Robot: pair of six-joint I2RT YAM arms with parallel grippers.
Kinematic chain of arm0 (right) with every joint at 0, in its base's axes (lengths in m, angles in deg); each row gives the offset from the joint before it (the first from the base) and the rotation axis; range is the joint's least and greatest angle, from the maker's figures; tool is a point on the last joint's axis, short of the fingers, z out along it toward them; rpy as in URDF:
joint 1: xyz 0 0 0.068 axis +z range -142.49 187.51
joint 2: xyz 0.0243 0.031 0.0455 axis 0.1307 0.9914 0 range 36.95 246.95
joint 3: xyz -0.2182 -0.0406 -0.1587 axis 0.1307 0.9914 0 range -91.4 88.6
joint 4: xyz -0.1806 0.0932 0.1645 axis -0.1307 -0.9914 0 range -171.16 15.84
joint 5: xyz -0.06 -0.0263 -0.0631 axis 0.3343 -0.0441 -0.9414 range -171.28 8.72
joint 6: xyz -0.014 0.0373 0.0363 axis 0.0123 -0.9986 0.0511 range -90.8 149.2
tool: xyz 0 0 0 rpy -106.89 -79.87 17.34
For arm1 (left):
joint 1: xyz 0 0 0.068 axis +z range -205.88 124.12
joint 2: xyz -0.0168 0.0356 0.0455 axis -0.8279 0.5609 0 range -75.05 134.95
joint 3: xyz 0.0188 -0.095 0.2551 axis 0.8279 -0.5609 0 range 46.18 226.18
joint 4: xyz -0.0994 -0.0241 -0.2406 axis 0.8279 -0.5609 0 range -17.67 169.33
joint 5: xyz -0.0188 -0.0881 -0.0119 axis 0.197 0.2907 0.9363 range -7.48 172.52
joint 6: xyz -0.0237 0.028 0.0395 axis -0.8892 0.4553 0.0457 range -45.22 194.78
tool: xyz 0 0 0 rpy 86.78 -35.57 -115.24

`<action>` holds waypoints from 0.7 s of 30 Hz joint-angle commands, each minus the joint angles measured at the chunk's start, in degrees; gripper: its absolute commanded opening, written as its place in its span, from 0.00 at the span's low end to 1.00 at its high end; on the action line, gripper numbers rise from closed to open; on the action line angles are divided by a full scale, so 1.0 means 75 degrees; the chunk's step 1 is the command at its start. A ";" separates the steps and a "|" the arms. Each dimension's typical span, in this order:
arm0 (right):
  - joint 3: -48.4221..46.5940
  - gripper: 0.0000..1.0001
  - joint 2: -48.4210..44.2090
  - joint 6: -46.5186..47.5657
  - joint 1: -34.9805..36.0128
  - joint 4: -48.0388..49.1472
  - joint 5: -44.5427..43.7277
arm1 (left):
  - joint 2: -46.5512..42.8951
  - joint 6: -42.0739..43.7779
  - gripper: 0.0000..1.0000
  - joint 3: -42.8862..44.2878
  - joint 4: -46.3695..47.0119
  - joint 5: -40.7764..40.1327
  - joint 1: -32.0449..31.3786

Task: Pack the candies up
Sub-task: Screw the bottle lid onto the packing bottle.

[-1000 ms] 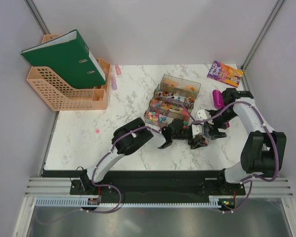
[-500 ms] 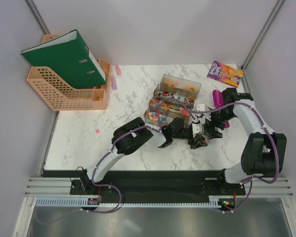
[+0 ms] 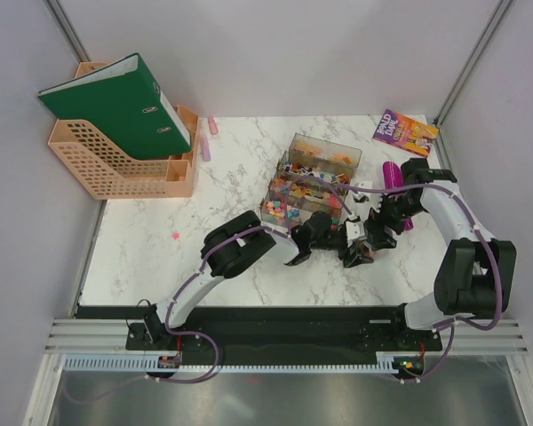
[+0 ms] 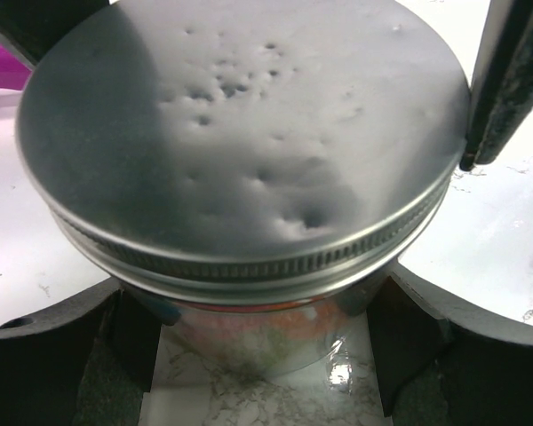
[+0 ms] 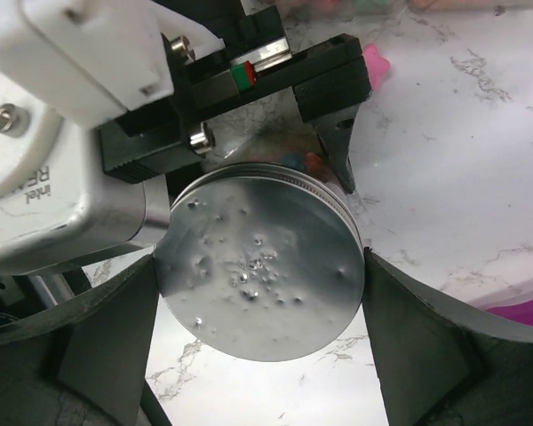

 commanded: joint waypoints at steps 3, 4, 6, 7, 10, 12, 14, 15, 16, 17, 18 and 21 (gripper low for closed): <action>0.0801 0.98 0.0242 -0.0736 -0.0184 -0.1421 -0.0675 | 0.1657 0.2050 0.02 -0.0971 -0.4693 -0.1758 0.0154; 0.0638 0.98 0.0253 -0.0538 -0.0278 -0.1409 -0.0675 | 0.1646 0.2062 0.02 -0.0983 -0.4705 -0.1747 0.0154; 0.0414 0.98 0.0323 -0.0233 -0.0617 -0.1526 -0.0721 | 0.1622 0.2120 0.02 -0.1006 -0.4764 -0.1700 0.0154; 0.0158 0.98 0.0451 0.0221 -0.0781 -0.1608 -0.0757 | 0.1611 0.2143 0.02 -0.1030 -0.4764 -0.1665 0.0154; -0.0276 0.98 0.0756 0.0880 -0.1426 -0.1959 -0.0932 | 0.1552 0.2225 0.02 -0.1124 -0.4811 -0.1524 0.0154; -0.0476 0.98 0.0955 0.1338 -0.1824 -0.2065 -0.1014 | 0.1540 0.2354 0.02 -0.1135 -0.4881 -0.1419 0.0131; -0.0745 0.98 0.1225 0.1782 -0.2140 -0.2299 -0.1026 | 0.1552 0.2483 0.02 -0.1031 -0.5196 -0.1349 0.0131; -0.0840 0.98 0.1296 0.1981 -0.2212 -0.2404 -0.1003 | 0.1563 0.2542 0.02 -0.0984 -0.5325 -0.1371 0.0131; -0.0991 0.98 0.1412 0.2146 -0.2294 -0.2498 -0.0980 | 0.1564 0.2577 0.02 -0.0948 -0.5535 -0.1360 0.0131; -0.1039 0.98 0.1448 0.2217 -0.2399 -0.2534 -0.0945 | 0.1575 0.2705 0.02 -0.0867 -0.5700 -0.1290 0.0142; -0.1075 0.98 0.1483 0.2415 -0.2435 -0.2546 -0.0944 | 0.1598 0.2741 0.06 -0.0796 -0.5864 -0.1278 0.0154; -0.1157 0.98 0.1763 0.2616 -0.2552 -0.2499 -0.0874 | 0.1622 0.2718 0.64 -0.0643 -0.6380 -0.1173 0.0142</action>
